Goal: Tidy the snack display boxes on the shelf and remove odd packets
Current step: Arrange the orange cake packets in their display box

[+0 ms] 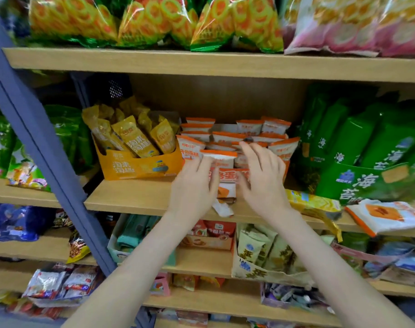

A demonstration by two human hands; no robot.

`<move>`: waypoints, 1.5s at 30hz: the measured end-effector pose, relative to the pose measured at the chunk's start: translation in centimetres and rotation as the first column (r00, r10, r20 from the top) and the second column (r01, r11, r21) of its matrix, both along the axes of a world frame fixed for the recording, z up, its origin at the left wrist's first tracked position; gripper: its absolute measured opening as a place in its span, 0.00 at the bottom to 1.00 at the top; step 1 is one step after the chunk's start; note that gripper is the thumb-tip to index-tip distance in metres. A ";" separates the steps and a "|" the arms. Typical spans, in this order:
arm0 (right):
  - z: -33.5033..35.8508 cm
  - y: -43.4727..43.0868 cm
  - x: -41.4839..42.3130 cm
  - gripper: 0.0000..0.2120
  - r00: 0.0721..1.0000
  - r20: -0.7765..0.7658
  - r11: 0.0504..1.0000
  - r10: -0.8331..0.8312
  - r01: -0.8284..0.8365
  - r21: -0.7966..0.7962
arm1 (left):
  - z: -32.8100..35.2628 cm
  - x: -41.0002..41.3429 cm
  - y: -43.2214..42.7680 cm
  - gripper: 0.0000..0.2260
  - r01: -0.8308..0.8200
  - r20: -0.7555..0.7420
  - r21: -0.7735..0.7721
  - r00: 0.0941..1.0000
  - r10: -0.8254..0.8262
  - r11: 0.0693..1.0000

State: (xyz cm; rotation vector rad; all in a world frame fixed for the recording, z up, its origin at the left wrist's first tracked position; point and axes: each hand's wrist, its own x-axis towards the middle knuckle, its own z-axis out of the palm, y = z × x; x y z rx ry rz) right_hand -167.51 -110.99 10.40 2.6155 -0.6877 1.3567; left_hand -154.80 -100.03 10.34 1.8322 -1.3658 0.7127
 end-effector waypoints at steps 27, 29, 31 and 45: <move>1.6 -0.7 -2.6 0.20 0.990 0.039 0.975 -0.133 0.137 -0.172 | -0.7 0.2 -3.4 0.21 -0.027 0.521 0.201 0.849 -0.084 0.979; 2.9 -0.8 -2.0 0.22 0.978 -0.001 0.960 -0.211 0.207 -0.191 | -1.5 0.0 -2.9 0.21 -0.033 0.548 0.201 0.832 -0.084 0.979; 3.6 -1.3 -1.2 0.25 0.952 -0.115 0.947 -0.285 0.261 -0.188 | -2.0 -0.1 -2.5 0.21 -0.040 0.572 0.201 0.816 -0.084 0.979; 2.9 -1.6 0.4 0.11 0.935 -0.131 0.883 -0.331 0.257 -0.393 | -2.1 0.0 -2.5 0.24 -0.053 0.537 0.199 0.841 -0.064 0.979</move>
